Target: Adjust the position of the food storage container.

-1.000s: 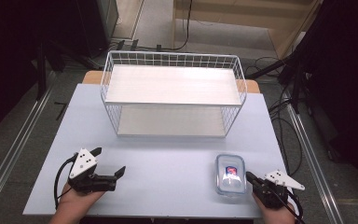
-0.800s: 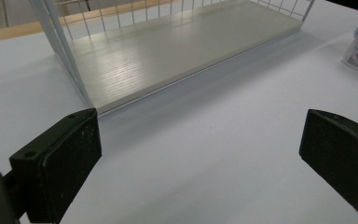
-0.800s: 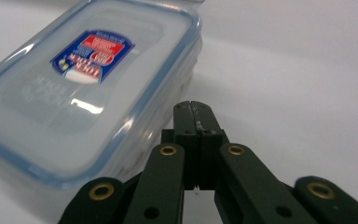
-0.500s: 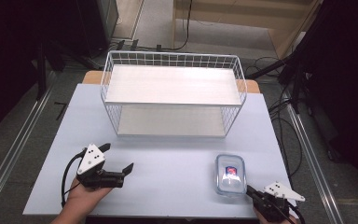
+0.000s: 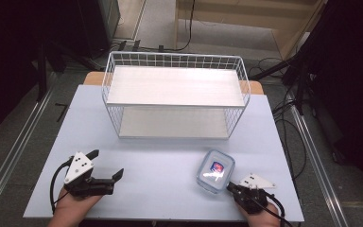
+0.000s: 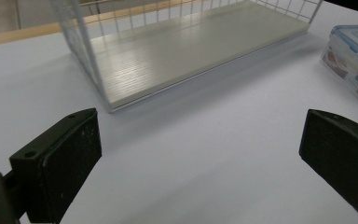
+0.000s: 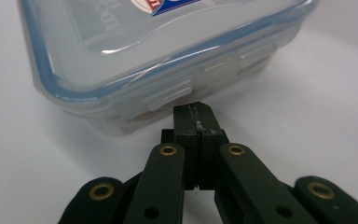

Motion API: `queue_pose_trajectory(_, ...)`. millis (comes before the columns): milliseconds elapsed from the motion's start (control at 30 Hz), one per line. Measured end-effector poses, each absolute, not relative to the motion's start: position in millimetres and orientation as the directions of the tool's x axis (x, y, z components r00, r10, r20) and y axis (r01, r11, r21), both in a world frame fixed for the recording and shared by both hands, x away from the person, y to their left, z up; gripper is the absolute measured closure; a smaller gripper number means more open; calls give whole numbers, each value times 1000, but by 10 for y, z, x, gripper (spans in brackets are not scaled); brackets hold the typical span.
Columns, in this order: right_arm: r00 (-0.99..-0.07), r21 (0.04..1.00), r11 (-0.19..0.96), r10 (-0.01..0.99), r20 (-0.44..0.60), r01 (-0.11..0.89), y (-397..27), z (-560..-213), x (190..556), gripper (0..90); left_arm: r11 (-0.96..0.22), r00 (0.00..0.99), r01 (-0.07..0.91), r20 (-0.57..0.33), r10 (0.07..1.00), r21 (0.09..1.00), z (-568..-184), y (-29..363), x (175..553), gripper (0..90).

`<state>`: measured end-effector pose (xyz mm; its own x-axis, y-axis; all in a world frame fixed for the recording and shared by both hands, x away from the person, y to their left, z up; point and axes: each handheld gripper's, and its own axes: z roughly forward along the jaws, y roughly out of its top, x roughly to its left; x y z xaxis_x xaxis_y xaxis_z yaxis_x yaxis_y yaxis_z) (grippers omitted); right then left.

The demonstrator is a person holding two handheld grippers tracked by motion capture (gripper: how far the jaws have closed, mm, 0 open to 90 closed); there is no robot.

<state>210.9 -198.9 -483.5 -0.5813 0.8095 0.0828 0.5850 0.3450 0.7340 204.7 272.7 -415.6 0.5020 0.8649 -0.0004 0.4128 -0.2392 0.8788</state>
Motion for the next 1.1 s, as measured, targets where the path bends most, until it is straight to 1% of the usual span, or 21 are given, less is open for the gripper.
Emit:
queue_pose_trajectory(67, -608, 733, 366, 790, 81, 573, -1867, -4829, 2163, 900, -231, 486, 418, -2, 874, 879, -4151, 2803, 2007, 0)
queue_pose_trajectory(100, -636, 733, 389, 768, 76, 557, -1738, -4823, 2205, 900, -223, 474, 419, -3, 881, 880, -4150, 2836, 1989, 0)
queue_pose_trajectory(233, -666, 733, 411, 742, 77, 542, -1581, -4815, 2256, 900, -201, 445, 424, -10, 895, 883, -4143, 2934, 1937, 0)
queue_pose_trajectory(367, -686, 734, 425, 724, 74, 529, -1501, -4814, 2278, 900, -201, 441, 426, -9, 897, 882, -4138, 2958, 1919, 0)
queue_pose_trajectory(500, -644, 737, 396, 762, 70, 548, -1664, -4821, 2284, 900, -202, 442, 420, -5, 897, 885, -4135, 2944, 1923, 0)
queue_pose_trajectory(667, -503, 762, 285, 862, 62, 582, -1966, -4818, 2489, 900, -198, 428, 423, -2, 904, 884, -4151, 2961, 1904, 0)
queue_pose_trajectory(733, -471, 777, 251, 880, 65, 577, -2000, -4799, 2600, 900, -200, 424, 430, -1, 906, 880, -4176, 2974, 1894, 0)
queue_pose_trajectory(800, -468, 785, 246, 881, 63, 569, -1982, -4795, 2689, 900, -199, 419, 438, -3, 908, 876, -4187, 2991, 1886, 0)
queue_pose_trajectory(900, -490, 788, 264, 870, 55, 556, -1904, -4819, 2802, 900, -188, 410, 442, -11, 912, 877, -4183, 3010, 1873, 0)
queue_pose_trajectory(1100, -536, 795, 286, 842, 58, 535, -1833, -4795, 2731, 900, -190, 413, 444, -12, 911, 876, -4195, 2984, 1889, 0)
